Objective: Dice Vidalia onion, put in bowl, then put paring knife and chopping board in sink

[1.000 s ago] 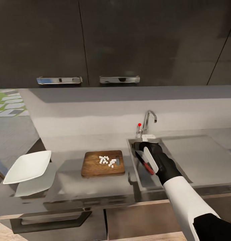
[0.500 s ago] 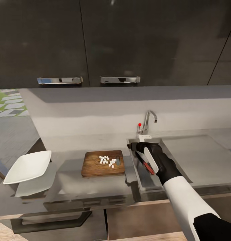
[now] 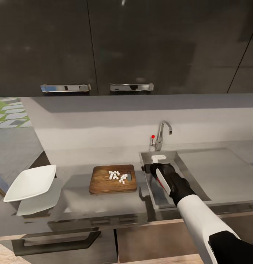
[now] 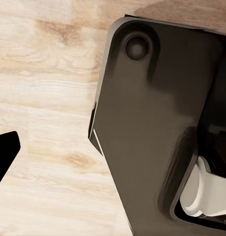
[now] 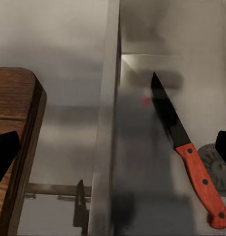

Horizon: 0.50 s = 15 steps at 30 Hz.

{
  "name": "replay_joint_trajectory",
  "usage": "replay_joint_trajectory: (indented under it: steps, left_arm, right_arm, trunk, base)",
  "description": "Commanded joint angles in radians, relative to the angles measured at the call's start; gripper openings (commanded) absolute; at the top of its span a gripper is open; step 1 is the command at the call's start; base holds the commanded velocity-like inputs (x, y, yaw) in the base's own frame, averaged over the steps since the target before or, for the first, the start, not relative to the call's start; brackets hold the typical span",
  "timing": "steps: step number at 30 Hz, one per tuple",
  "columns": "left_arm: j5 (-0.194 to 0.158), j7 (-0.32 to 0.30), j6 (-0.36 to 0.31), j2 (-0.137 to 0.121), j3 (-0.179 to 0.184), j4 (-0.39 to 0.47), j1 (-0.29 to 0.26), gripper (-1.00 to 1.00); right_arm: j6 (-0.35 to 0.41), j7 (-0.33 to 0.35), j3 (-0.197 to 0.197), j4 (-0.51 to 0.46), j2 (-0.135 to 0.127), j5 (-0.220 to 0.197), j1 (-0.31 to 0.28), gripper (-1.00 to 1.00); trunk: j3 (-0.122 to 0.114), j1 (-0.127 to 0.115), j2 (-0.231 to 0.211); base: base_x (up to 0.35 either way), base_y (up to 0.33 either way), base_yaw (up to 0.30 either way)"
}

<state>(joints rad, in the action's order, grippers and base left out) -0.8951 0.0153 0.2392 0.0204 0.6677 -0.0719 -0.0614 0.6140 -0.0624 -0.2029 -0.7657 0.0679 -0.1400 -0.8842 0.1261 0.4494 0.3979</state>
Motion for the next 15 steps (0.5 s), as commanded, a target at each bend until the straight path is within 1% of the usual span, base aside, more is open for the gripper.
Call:
replay_joint_trajectory:
  steps: [1, 4, 9, 15]
  left_arm:
    - [-0.001, 0.002, 0.005, 0.001, 0.006, -0.003, -0.001, 1.00]
    - [-0.001, 0.002, 0.005, 0.001, 0.006, -0.003, -0.001, 1.00]
    - [-0.001, 0.002, 0.005, 0.001, 0.006, -0.003, -0.001, 1.00]
    - [-0.001, 0.002, 0.005, 0.001, 0.006, -0.003, -0.001, 1.00]
  right_arm:
    - [0.002, -0.007, -0.003, 0.000, 0.000, -0.005, -0.001, 1.00]
    - [-0.001, -0.007, -0.003, 0.001, 0.001, 0.002, -0.001, 1.00]
    - [-0.002, -0.007, -0.003, 0.003, 0.001, 0.003, -0.001, 1.00]
    - [-0.002, -0.007, -0.003, 0.004, 0.001, 0.003, -0.001, 1.00]
  trunk:
    - [0.002, 0.001, 0.002]
    - [0.002, 0.001, 0.002]
    - [0.002, 0.001, 0.002]
    - [0.002, 0.001, 0.002]
  base:
    - [0.000, 0.000, 0.000]
    - [0.000, 0.081, 0.000]
    - [0.000, 0.181, 0.000]
    - [0.000, 0.021, 0.000]
